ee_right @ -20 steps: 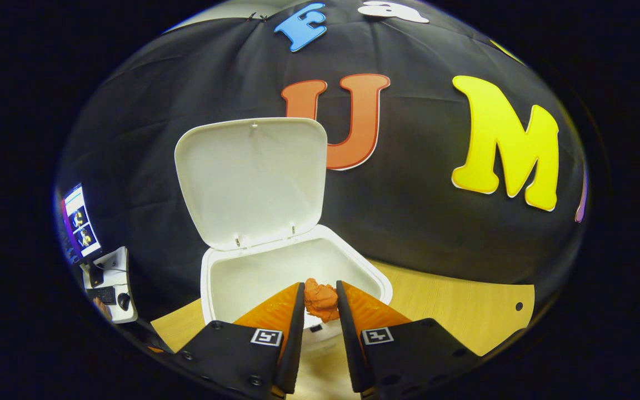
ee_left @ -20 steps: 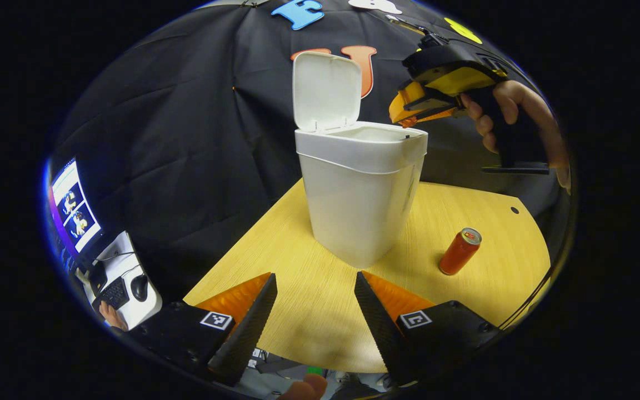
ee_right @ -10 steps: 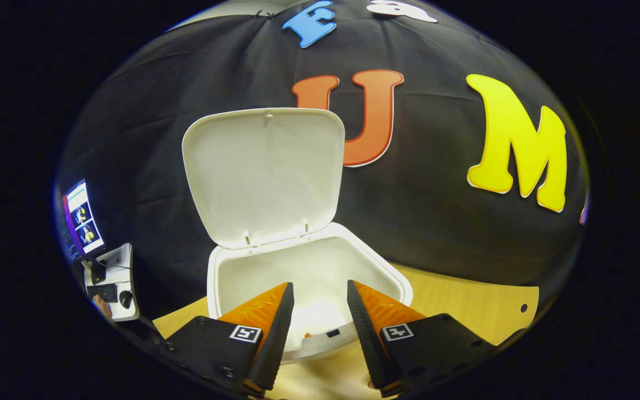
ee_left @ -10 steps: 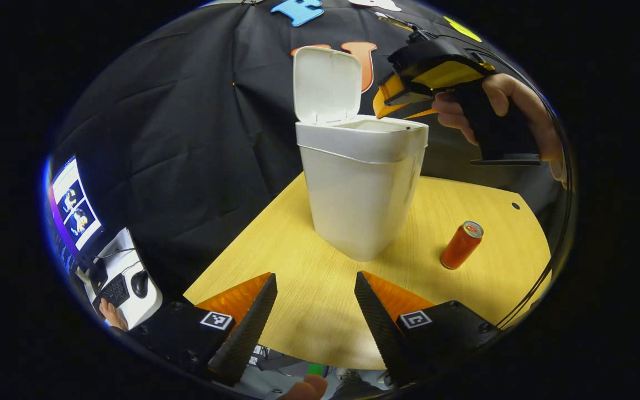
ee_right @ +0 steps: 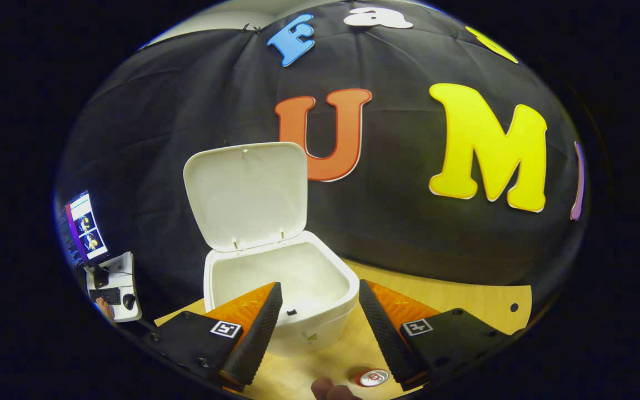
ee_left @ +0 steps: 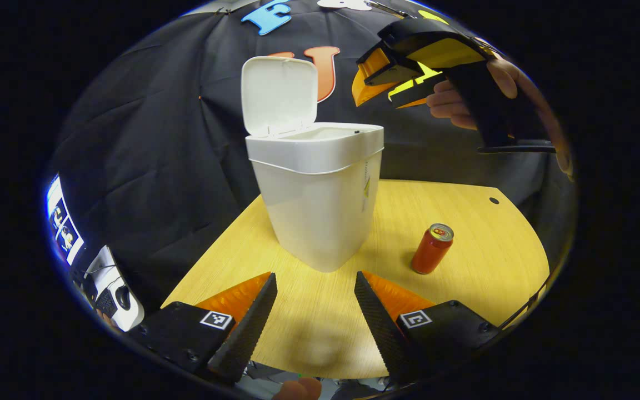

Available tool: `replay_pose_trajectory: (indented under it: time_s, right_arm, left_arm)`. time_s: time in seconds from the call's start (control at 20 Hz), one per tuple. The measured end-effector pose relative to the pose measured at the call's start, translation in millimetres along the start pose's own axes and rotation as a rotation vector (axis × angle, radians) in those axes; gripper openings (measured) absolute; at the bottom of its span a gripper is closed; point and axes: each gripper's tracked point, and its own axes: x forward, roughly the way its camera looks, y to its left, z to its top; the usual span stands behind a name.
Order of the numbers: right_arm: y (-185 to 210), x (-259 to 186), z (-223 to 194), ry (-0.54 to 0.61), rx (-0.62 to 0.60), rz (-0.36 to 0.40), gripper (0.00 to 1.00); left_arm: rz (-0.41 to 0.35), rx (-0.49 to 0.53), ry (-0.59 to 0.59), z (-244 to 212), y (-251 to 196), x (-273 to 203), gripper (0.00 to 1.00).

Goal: Press the lid of the desktop garbage bin to open it, pick up the crumpled paper on the desktop and throw it into the bin, then pick up the pop can on the desktop and drop it into the bin, and finally close the garbage bin lid.

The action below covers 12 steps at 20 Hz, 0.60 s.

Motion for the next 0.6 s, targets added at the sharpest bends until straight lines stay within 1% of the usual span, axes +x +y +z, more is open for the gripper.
replay_pose_trajectory:
  time_s: [0.1,0.3,0.35,0.5,0.6]
  right_arm:
    - [-16,-15,1,-0.020,0.001,-0.020,0.89]
    - [-52,-42,-11,-0.023,0.017,-0.087,0.90]
    - [-61,-47,-15,-0.023,0.021,-0.105,0.95]
    - [-84,-62,-28,-0.010,0.026,-0.158,0.96]
    - [-98,-71,-36,0.002,0.028,-0.183,0.96]
  left_arm:
    - [-0.040,0.020,-0.009,-3,-16,6,0.94]
    - [-0.105,0.073,-0.032,-17,-45,19,0.93]
    - [-0.126,0.092,-0.034,-21,-54,23,0.94]
    - [-0.194,0.122,-0.068,-28,-83,33,0.94]
    - [-0.235,0.131,-0.068,-35,-105,40,0.93]
